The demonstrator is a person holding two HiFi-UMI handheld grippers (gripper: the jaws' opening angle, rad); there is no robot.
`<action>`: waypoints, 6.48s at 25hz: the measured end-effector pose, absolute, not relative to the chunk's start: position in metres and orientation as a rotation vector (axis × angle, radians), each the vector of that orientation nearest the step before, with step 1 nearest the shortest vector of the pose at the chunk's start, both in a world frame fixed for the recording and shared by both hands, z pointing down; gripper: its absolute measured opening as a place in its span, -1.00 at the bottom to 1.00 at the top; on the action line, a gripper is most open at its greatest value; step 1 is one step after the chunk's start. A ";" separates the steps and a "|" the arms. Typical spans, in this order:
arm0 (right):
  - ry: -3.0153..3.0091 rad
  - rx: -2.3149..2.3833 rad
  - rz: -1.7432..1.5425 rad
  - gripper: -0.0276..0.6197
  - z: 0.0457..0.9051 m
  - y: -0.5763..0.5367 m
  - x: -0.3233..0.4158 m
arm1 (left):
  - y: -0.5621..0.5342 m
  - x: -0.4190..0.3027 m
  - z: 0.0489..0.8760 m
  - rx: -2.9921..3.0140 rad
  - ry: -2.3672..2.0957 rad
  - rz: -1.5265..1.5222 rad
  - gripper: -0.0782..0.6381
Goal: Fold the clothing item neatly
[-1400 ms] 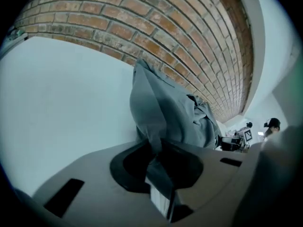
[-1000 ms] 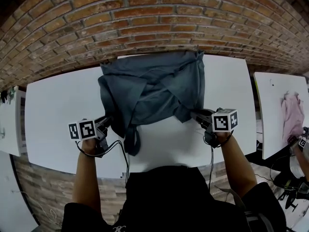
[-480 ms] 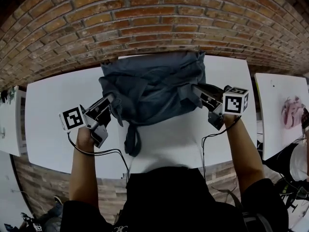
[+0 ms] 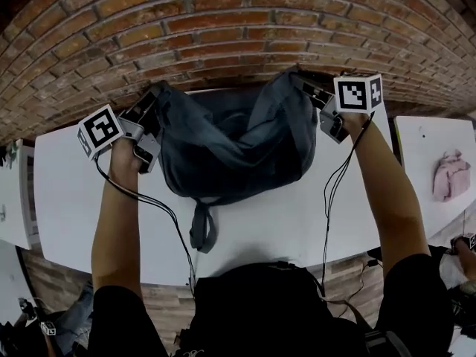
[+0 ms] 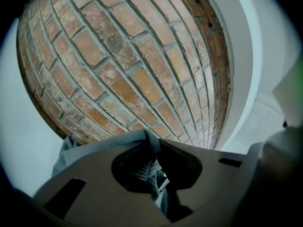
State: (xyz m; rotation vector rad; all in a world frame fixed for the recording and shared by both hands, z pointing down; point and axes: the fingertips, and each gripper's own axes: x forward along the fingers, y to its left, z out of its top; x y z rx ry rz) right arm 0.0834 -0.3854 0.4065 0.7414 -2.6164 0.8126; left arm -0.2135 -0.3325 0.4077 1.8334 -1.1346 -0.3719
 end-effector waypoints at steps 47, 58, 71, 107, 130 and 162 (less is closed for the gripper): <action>-2.029 1.637 0.963 -0.88 0.487 -0.477 0.218 | -0.233 -0.142 0.553 2.022 -1.142 0.470 -0.78; -1.872 1.774 0.800 -0.88 0.504 -0.488 0.283 | -0.258 -0.137 0.549 2.068 -1.170 0.513 -0.78; -2.321 0.384 0.311 -0.54 0.505 -0.376 0.004 | -0.310 -0.106 0.540 2.347 -1.017 0.783 -0.68; -2.053 0.654 0.088 -0.77 0.559 -0.465 0.000 | -0.212 -0.096 0.602 2.168 -0.869 0.755 -0.68; -2.074 1.136 1.462 -0.37 0.591 -0.207 0.195 | -0.107 -0.213 0.599 1.718 -1.224 0.440 -0.29; -1.930 1.169 1.501 -0.81 0.578 -0.050 0.223 | 0.019 -0.192 0.597 1.503 -0.995 0.449 -0.75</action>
